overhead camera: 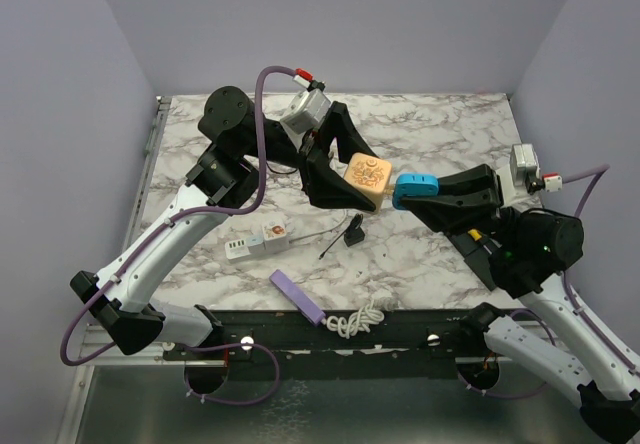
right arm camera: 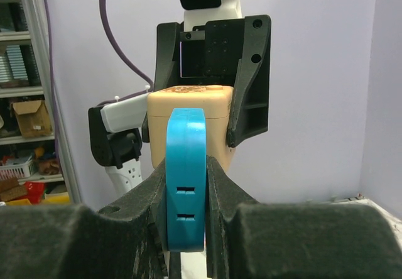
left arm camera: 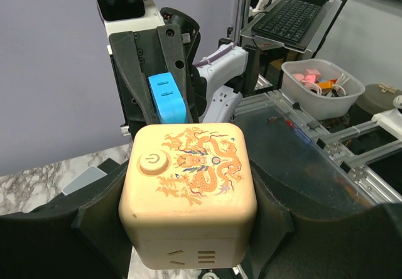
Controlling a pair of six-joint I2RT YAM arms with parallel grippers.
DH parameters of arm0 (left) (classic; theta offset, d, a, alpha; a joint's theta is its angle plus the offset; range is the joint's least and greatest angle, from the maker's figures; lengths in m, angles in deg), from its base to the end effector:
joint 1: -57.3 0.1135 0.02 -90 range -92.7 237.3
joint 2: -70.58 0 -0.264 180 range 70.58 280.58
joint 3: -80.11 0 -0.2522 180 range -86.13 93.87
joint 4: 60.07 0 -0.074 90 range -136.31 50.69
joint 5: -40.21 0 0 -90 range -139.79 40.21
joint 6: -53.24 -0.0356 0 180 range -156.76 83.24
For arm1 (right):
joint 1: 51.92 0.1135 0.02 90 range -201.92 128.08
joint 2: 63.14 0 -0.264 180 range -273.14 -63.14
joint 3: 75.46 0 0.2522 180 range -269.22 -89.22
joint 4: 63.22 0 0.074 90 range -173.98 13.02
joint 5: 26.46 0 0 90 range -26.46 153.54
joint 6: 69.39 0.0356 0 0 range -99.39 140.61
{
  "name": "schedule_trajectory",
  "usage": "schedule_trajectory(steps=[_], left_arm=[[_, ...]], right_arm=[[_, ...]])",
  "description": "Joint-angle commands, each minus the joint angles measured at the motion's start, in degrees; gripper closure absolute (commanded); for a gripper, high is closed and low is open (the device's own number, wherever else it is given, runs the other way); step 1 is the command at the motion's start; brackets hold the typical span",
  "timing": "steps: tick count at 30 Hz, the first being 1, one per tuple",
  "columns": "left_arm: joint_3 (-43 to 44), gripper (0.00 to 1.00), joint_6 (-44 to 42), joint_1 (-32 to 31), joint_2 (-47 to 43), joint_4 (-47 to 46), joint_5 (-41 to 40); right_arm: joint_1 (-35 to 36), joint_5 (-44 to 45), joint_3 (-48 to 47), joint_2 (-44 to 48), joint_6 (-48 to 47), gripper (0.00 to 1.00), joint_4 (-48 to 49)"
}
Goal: Insert the plug
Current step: Insert the plug into the socket.
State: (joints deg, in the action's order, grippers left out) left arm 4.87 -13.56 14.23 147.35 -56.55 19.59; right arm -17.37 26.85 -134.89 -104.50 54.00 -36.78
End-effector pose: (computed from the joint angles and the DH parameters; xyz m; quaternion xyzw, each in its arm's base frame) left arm 0.1679 -0.2026 0.5247 0.5482 0.3557 -0.6359 0.4106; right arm 0.0989 0.0939 0.4381 -0.2940 0.3640 0.5900 0.6580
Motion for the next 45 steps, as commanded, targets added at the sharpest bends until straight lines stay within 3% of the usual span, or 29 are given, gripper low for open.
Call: schedule_trajectory(steps=[1,25,45], left_arm=[[0.5,1.0,0.3,-0.6,-0.3,-2.2,-0.5],[0.4,1.0,0.3,-0.5,-0.6,-2.6,-1.4],[0.2,1.0,-2.1,1.3,-1.1,-2.9,-11.7]], right_arm=[[0.2,-0.3,-1.6,-1.9,-2.1,0.99,-5.0],[0.3,-1.1,-2.4,-4.6,-4.7,0.99,-7.8],[0.9,-0.4,0.9,-6.3,-3.6,0.99,0.1]])
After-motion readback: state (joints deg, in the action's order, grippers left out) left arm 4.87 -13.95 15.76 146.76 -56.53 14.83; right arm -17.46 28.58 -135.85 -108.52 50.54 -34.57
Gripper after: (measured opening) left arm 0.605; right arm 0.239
